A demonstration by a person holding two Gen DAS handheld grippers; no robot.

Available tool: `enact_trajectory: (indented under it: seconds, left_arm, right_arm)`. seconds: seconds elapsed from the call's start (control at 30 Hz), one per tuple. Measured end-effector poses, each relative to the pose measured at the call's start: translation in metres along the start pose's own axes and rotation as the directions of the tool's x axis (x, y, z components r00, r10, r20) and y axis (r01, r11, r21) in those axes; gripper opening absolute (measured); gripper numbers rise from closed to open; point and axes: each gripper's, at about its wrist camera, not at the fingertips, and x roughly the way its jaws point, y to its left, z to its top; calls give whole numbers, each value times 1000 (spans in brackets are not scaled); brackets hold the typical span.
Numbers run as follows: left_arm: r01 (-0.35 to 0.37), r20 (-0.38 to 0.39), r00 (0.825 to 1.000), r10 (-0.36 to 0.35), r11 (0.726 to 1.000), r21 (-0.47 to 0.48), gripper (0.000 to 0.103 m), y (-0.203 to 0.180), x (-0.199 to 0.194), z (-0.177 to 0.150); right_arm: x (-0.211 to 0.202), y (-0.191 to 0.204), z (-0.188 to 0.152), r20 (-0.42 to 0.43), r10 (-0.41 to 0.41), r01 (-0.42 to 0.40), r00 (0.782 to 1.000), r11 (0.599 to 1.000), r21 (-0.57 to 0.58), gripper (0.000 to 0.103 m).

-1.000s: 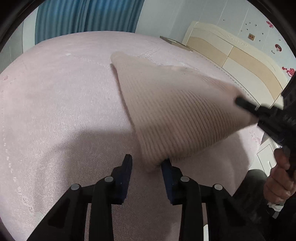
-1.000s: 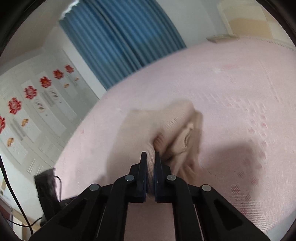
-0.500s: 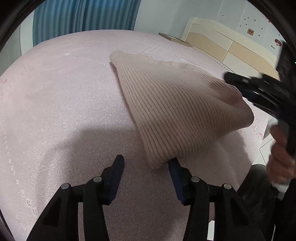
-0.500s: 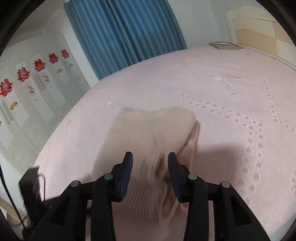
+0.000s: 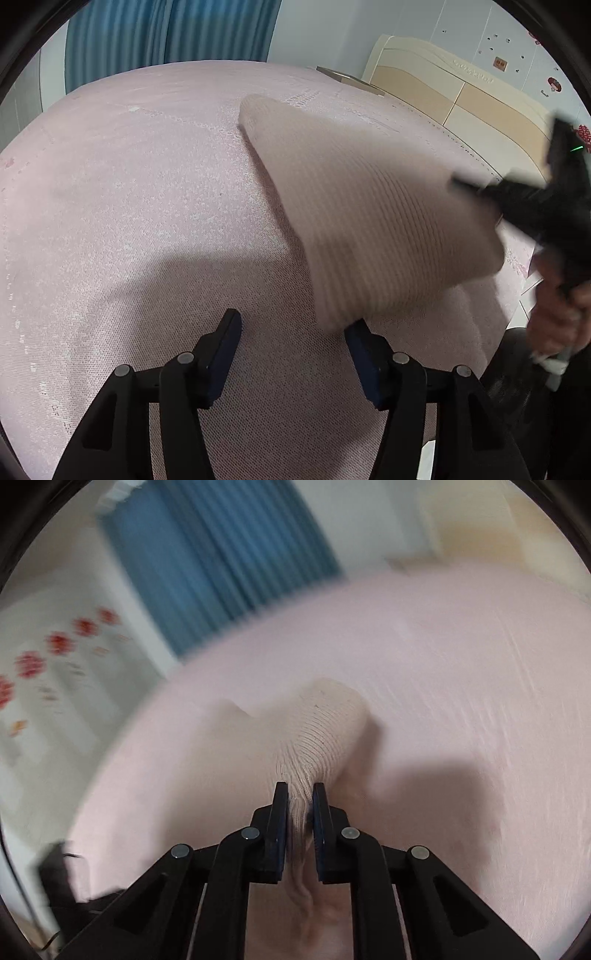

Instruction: Fold small clothes

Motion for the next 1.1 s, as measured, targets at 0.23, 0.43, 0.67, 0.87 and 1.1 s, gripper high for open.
enact_trajectory:
  seconds: [0.23, 0.43, 0.67, 0.87, 1.1]
  left_arm:
    - [-13, 4, 1000, 13, 1000, -16, 56, 4, -10, -1]
    - [32, 50, 998, -29, 998, -48, 56, 8, -30, -7]
    - [92, 57, 995, -86, 989, -119, 56, 0, -22, 34]
    - [122, 28, 992, -119, 982, -147, 56, -2, 5, 74]
    - [143, -8, 989, -149, 965, -218, 56, 15, 35, 95]
  right_arm:
    - [0, 11, -6, -16, -72, 71, 997, 996, -60, 25]
    - [-20, 15, -5, -12, -35, 33, 999, 995, -92, 41]
    - [-4, 9, 1, -72, 41, -45, 997, 998, -49, 44]
    - [27, -2, 8, -133, 47, -48, 990, 999, -5, 53]
    - [61, -22, 19, -201, 157, -141, 967, 986, 92, 65]
